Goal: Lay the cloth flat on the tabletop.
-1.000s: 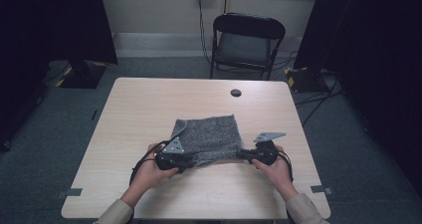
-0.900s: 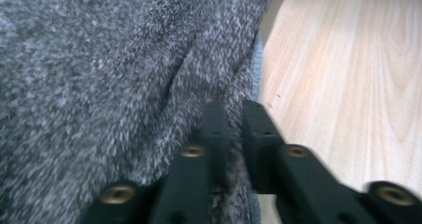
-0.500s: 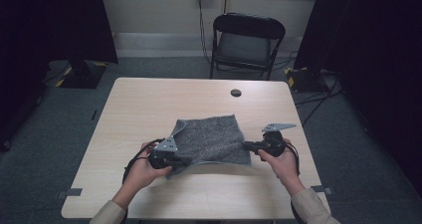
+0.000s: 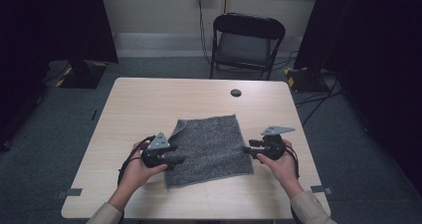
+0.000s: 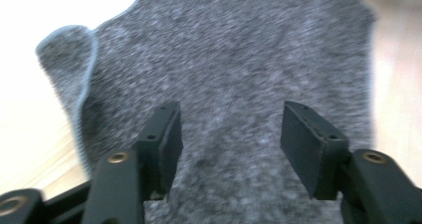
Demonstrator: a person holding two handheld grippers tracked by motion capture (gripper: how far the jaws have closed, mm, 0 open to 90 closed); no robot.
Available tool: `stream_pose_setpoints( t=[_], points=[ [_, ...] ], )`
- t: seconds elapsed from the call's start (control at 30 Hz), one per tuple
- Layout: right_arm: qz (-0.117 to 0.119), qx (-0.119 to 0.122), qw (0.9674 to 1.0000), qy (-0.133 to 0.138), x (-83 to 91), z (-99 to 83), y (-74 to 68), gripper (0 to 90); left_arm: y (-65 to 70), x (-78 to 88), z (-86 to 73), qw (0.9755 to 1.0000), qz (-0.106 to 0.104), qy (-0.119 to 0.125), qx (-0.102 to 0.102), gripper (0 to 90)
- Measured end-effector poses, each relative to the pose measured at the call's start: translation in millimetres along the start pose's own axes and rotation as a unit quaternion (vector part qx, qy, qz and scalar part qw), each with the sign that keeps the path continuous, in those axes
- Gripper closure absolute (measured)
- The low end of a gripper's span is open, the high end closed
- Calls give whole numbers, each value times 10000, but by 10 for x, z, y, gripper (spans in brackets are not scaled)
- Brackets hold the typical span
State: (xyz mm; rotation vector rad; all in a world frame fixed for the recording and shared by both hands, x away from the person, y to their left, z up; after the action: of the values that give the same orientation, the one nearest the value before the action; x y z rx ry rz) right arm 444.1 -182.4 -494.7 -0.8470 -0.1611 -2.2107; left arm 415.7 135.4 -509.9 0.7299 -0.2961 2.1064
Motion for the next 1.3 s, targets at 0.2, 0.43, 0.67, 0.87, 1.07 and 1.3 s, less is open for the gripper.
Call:
stream_pose_setpoints(
  t=[0.2,0.43,0.67,0.87,1.07,1.3],
  points=[
    [47,470,9985,-286,-171,-67,-62,628,-35,-81,-107,9997,78,-225,31,395],
    [78,440,9981,-427,-191,-231,-62,771,-48,-84,-189,9990,103,-431,-67,442],
    [185,401,9980,-462,-33,-351,-140,822,35,-97,-216,9983,-102,-561,-126,592],
    [179,339,9984,-427,84,-446,-199,758,120,-92,-185,9971,-312,-665,-209,691],
    [-55,291,9996,-36,165,-257,-87,615,23,-55,-26,9997,-77,-246,-20,534],
    [99,573,9982,121,30,-26,-119,572,-287,-92,63,9987,449,-59,245,471]
  ],
)
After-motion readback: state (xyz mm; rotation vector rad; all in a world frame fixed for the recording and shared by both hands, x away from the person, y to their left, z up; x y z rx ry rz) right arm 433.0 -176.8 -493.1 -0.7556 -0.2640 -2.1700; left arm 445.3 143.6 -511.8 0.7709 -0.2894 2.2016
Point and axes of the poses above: each handheld gripper's, and its own axes: x roughly backward along the jaws, z roughly out of its top, y roughly to its right, the point moved 6 cm from there along -x, roughly forward along the jaws, and after that the axes turned 1 degree about x, right-handed, at the moved point
